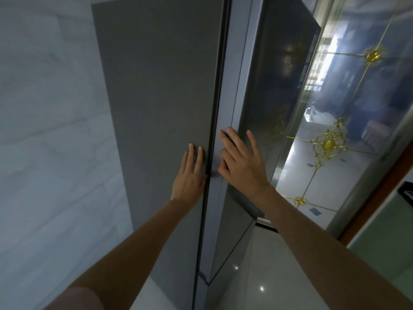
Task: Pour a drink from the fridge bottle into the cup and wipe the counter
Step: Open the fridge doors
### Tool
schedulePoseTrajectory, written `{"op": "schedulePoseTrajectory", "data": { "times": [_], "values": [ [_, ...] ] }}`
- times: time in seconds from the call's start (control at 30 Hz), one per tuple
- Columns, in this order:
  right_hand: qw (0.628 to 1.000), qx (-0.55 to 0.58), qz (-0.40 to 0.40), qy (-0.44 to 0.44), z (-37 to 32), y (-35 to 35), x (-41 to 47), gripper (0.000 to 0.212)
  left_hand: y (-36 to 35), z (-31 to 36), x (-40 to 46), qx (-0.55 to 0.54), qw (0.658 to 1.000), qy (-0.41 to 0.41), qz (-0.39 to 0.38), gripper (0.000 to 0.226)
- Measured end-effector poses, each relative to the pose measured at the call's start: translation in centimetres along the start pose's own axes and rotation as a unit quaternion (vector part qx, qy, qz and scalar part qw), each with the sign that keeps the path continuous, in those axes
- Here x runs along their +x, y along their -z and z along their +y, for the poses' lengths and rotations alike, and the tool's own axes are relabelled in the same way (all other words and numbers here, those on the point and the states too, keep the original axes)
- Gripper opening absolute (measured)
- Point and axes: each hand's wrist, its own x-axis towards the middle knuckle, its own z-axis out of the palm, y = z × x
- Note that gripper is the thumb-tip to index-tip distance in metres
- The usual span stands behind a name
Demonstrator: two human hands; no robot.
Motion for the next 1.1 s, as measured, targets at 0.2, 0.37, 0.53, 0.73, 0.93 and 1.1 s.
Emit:
{"op": "schedulePoseTrajectory", "data": {
  "times": [0.2,0.37,0.53,0.73,0.93,1.1],
  "values": [
    [1.000,0.001,-0.017,-0.001,0.0,0.3,-0.1,0.021,-0.4,-0.1,0.1,0.004,1.000,0.013,0.009,0.083],
    [0.999,0.025,-0.019,0.008,2.2,1.9,-2.6,0.019,-0.8,0.0,0.0,-0.004,0.999,0.023,0.028,0.085],
    [0.999,-0.024,-0.030,-0.001,5.1,4.9,-6.3,0.039,-1.5,0.2,0.3,-0.011,0.998,0.040,0.041,0.078],
    [0.996,-0.048,-0.035,-0.062,6.1,7.5,-9.9,0.044,-1.6,0.8,-0.1,-0.016,0.998,0.040,0.040,0.077],
    [0.982,-0.097,-0.053,-0.150,7.4,9.1,-12.9,0.055,-1.4,0.3,-0.1,-0.010,0.999,0.032,0.037,0.077],
    [0.968,-0.119,-0.075,-0.206,9.5,10.8,-15.5,0.064,-1.7,0.3,-0.4,0.045,0.998,0.005,0.039,0.081]
  ]
}}
